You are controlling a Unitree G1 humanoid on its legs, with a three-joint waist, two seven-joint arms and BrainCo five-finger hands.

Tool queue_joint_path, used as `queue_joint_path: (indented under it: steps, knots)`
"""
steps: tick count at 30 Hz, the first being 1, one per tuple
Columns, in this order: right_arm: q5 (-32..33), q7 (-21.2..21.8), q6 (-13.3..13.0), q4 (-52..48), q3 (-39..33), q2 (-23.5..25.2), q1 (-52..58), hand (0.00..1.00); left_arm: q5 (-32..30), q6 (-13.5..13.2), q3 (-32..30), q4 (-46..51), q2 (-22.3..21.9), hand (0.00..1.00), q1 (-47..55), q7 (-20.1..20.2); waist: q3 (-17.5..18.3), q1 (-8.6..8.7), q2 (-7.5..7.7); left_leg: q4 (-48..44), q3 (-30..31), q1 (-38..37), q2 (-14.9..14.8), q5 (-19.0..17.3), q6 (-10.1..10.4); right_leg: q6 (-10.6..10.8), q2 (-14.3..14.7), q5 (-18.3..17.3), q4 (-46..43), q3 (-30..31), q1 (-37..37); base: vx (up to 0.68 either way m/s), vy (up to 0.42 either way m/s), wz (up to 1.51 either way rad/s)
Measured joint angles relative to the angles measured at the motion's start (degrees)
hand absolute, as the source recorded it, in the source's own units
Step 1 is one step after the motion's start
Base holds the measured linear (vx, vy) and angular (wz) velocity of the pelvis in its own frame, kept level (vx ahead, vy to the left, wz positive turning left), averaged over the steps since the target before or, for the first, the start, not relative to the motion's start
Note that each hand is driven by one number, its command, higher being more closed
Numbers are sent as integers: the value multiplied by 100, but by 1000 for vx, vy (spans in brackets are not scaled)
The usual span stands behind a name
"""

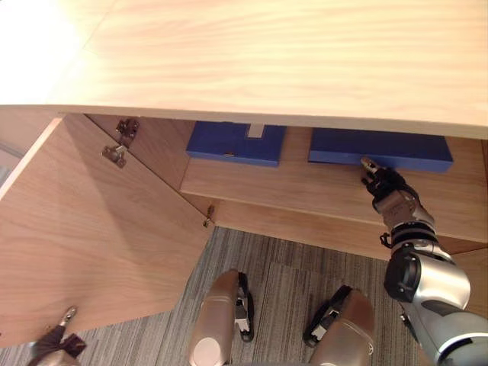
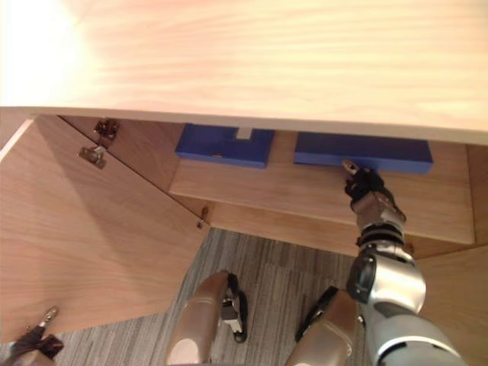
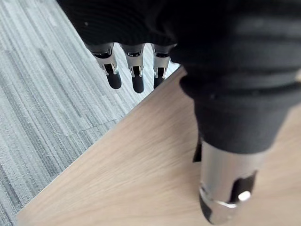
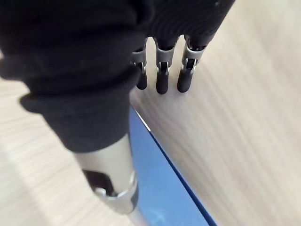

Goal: Walk over to the cabinet, pick up the folder, carry it to the office cabinet, place the folder inside the office cabinet, then close the office cabinet door

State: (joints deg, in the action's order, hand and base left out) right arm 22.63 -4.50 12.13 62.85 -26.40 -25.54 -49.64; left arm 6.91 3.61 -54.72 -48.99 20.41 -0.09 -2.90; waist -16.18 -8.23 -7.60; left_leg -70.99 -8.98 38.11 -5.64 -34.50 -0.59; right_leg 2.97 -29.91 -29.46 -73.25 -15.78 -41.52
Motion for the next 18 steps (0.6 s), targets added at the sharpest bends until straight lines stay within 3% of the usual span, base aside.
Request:
queue_joint_path:
  steps: [6,12,18]
  knots:
    - [-1970,712,202,-4,-358,128,6,0,-279,368,-1084,0,348,0,-280,323,15,31,28,670,-49,-331,-65,333,87,-55,212,271,659,-225,364,48,-41,-5]
    - [-2753,1059,225,-31,-368,135,5,0,-455,481,-1505,0,355,0,-511,372,17,-24,38,1266,-109,-595,-68,663,148,-96,378,522,1169,-316,579,22,-49,-4]
    - [-3303,1333,238,-305,-22,189,7,0,-466,504,-1219,-1,457,0,-500,387,18,-69,50,2093,-169,-853,-120,1185,185,-226,625,989,1983,-526,867,-12,-49,-4]
